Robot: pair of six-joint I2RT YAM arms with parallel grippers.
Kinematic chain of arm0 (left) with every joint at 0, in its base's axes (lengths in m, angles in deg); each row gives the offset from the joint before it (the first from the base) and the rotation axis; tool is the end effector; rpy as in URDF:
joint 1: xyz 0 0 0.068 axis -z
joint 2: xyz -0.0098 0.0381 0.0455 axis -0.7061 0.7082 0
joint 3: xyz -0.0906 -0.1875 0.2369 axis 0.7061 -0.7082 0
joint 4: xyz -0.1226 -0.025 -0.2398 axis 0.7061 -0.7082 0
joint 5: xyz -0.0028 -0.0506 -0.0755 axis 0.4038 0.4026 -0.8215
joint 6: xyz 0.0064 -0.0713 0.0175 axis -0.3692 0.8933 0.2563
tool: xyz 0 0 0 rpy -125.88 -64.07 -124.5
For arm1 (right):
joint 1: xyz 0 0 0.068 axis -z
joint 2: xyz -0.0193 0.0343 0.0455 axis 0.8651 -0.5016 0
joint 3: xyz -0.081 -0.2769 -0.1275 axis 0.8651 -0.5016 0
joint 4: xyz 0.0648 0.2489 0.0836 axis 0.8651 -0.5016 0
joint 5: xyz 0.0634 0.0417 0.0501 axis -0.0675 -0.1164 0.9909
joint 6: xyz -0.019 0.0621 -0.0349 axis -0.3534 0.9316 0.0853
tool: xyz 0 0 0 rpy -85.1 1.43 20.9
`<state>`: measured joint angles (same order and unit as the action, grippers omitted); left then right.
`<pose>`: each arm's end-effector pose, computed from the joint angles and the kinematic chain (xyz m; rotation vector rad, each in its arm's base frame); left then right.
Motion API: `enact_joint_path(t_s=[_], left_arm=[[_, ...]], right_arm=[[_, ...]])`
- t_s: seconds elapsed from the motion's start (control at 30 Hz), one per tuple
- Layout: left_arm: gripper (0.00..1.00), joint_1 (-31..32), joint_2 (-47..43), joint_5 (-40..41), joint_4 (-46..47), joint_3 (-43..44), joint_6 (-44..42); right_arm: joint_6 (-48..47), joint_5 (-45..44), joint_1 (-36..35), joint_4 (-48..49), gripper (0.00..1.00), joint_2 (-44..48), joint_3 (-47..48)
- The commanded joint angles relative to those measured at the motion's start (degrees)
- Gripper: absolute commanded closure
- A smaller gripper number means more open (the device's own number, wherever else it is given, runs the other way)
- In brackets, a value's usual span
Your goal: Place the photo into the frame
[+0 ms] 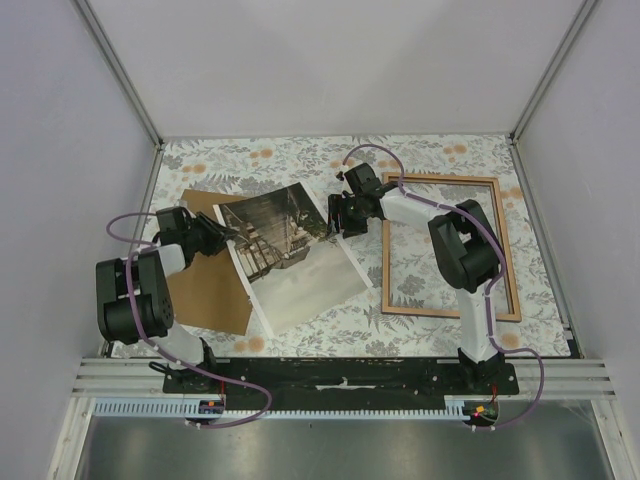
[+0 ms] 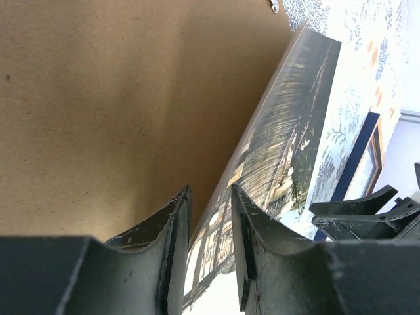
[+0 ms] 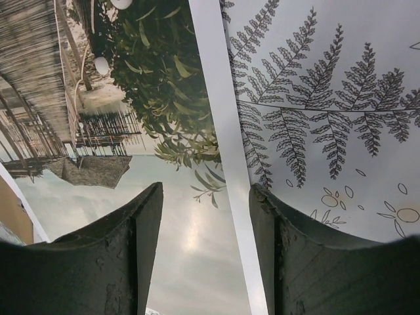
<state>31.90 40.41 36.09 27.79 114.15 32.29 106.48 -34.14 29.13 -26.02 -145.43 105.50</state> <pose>0.3161 0.0443 0.1649 -0.8832 2.1974 -0.8080 0.4140 0.2667 0.1694 -0.2719 2.6821 0.6986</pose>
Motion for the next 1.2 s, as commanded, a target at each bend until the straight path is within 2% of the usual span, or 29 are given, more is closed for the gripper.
enact_joint_path(t_s=[0.0, 0.4, 0.63, 0.83, 1.17], left_arm=[[0.63, 0.8, 1.8, -1.9, 3.5, -0.6, 1.1], [0.69, 3.6, 6.4, -1.1, 6.8, -0.6, 2.2], [0.77, 4.9, 8.2, -2.2, 11.4, -0.9, 4.4], [0.84, 6.9, 9.9, -2.8, 15.4, -0.7, 6.3], [0.87, 8.4, 10.5, -3.6, 18.1, -0.1, 8.1]], right_arm=[[-1.2, -0.1, -0.4, -2.9, 0.37, -3.7, 0.2], [-1.6, -1.1, -0.6, -3.5, 0.37, -3.9, 0.8], [-2.1, -8.0, -1.4, -5.9, 0.36, -0.9, 1.0], [-1.9, -10.2, -1.4, -7.7, 0.36, -0.5, 2.6], [-1.6, -12.7, -1.5, -8.2, 0.36, 2.2, 1.1]])
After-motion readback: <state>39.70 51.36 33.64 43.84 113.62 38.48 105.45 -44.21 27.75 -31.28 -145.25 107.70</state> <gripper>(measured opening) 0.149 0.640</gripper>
